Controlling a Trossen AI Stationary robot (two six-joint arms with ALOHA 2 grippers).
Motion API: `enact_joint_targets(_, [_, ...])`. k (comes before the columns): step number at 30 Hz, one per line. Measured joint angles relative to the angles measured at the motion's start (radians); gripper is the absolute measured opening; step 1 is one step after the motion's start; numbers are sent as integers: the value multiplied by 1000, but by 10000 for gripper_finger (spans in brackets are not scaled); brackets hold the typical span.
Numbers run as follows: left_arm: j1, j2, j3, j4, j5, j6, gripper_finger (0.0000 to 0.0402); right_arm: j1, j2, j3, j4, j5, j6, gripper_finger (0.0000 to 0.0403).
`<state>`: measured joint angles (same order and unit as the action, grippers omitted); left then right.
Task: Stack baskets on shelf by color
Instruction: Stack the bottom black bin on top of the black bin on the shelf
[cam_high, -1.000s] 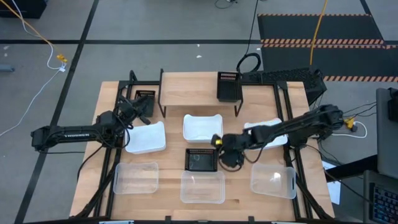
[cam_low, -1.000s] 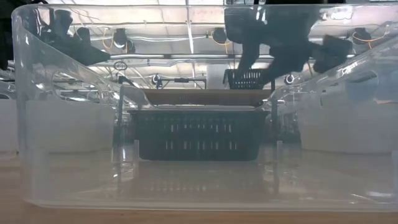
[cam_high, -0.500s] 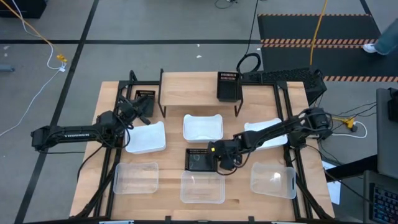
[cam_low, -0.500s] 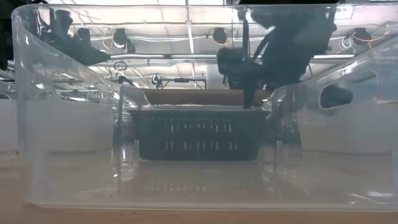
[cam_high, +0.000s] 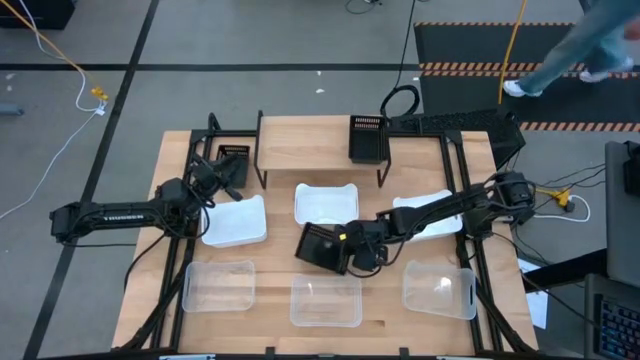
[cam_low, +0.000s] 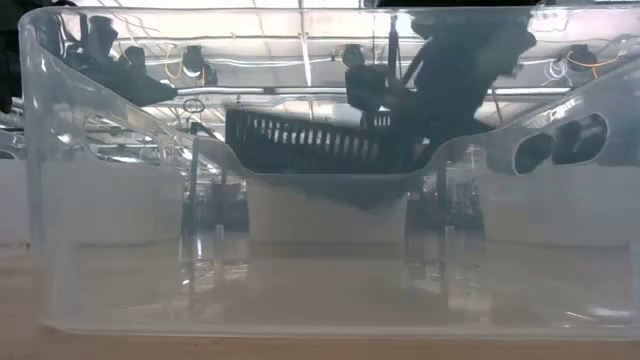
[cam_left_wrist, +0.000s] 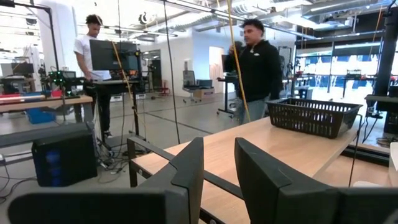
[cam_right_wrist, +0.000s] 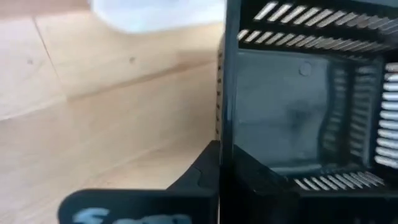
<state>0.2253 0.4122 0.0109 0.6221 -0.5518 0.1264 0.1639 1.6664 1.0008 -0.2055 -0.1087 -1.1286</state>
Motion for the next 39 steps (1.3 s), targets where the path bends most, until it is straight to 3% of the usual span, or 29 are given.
enact_joint_targets(3, [0,0,0,0,0,-1,93,-1,-39,0,20,-51,20,3])
enact_joint_targets(13, [0,0,0,0,0,-5,93,-11,-204,0,193,-66,138,1])
enact_joint_targets(18, [0,0,0,-1,0,-9,93,-37,-276,0,397,160,492,1])
enact_joint_targets(25, [0,0,0,-22,0,-21,93,-112,-364,51,376,301,645,1])
enact_joint_targets(33, [0,0,0,-22,0,-20,93,-140,-338,445,-50,592,545,0])
enact_joint_targets(39, [0,0,0,-71,0,-18,93,-158,-358,613,-162,794,512,0])
